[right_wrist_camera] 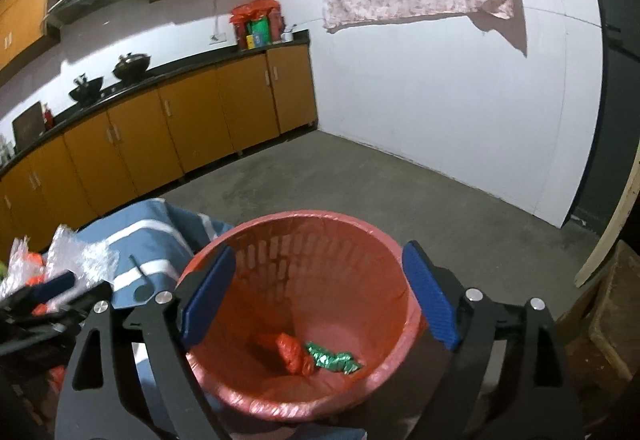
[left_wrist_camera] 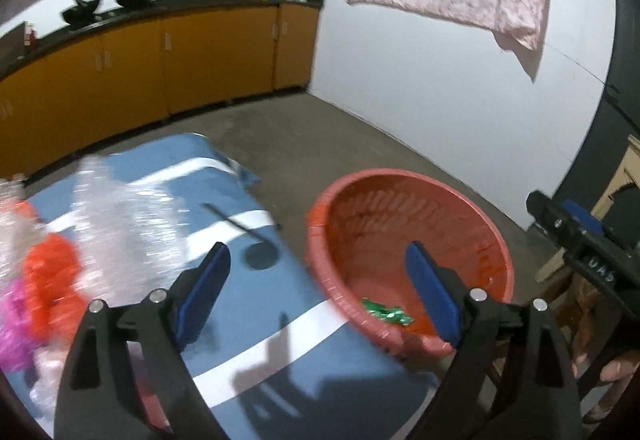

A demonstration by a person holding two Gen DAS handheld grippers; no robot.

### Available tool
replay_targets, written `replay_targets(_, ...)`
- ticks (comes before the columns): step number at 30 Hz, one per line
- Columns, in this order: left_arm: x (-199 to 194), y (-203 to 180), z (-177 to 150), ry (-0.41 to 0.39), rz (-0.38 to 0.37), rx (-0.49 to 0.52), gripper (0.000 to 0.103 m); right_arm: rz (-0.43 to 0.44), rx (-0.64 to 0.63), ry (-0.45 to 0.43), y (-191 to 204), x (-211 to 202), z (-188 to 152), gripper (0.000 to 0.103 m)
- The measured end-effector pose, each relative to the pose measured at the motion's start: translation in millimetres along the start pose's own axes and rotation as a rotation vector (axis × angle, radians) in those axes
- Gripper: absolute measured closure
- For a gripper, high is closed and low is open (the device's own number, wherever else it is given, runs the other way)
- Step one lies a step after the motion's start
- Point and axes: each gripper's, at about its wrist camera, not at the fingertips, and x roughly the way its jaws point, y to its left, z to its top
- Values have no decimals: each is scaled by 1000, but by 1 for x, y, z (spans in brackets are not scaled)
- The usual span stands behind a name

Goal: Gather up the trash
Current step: 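Move both tools back toward the bags on the table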

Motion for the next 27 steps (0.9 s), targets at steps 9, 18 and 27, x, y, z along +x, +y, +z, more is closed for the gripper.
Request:
replay_targets(9,-99,76,-48,-106,248,-97,14,151,-87,28,72,-28,-19,18)
replay_targets(18,-174,167,-107,-115,549,-234,14,375,-228,102,185,-47,-60,18)
replay_targets(27,-229,217,-155,-114,659,-381,12,402,-340,165,270,-42,-107,18)
